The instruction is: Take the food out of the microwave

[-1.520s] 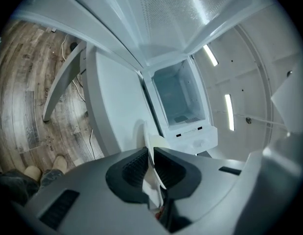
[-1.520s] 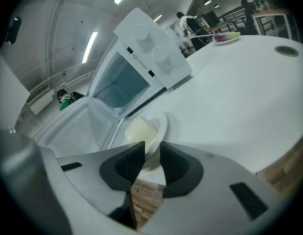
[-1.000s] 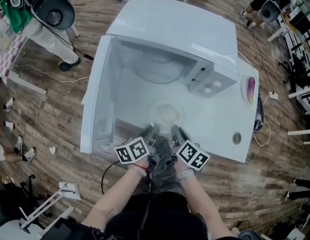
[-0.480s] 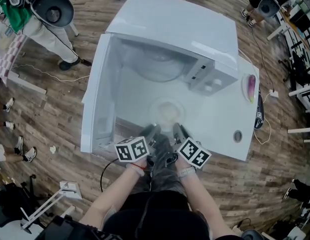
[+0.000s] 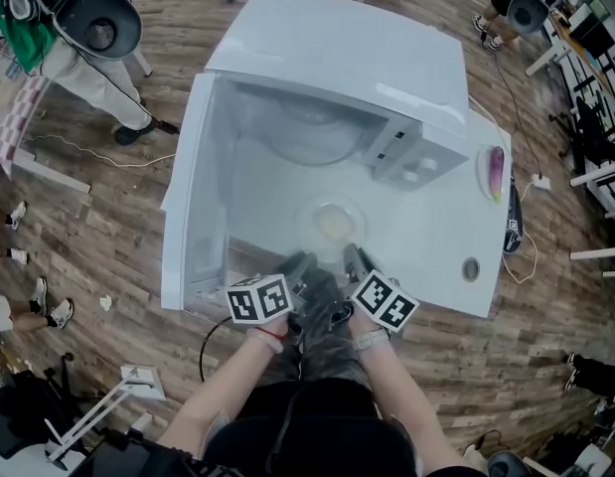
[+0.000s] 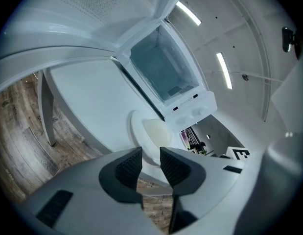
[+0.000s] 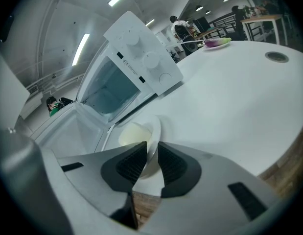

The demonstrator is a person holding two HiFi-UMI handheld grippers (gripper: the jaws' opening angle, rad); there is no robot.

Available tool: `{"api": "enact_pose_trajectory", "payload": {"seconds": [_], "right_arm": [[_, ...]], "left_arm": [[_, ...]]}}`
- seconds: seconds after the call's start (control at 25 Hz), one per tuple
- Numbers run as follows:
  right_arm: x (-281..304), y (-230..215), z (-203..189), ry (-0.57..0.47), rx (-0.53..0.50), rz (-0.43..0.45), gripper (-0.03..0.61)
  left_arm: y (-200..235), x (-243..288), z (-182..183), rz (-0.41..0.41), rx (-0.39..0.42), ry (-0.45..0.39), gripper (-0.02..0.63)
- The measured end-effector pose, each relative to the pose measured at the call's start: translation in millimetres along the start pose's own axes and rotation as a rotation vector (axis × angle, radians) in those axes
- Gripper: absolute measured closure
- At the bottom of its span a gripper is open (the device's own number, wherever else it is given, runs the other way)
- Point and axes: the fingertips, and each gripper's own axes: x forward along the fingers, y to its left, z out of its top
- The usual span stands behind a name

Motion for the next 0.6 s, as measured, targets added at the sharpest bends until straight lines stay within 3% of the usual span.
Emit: {"api": "enact_pose_trajectory", "payload": {"seconds": [0.16,0.44,0.6], "right_arm": [[2.1,-0.6,1.1,0.020,-0.029,-0.024,0.492],[6.9,0.0,2.0,0.081,-0.102,-0.049,0.488],[8.4,-0.4,1.6,0.110,-0.140,-0.062,0.483]], "left_arm": [[-5.4,-1.1,0.4,-0.009,0.056,0.004,0.495],[-29.3,-3.3,5.1,-0.051,0.352,-0.031,0.498],[-35.1,-4.2,9.6,-0.066,0.390,-0.066,0.592]]}}
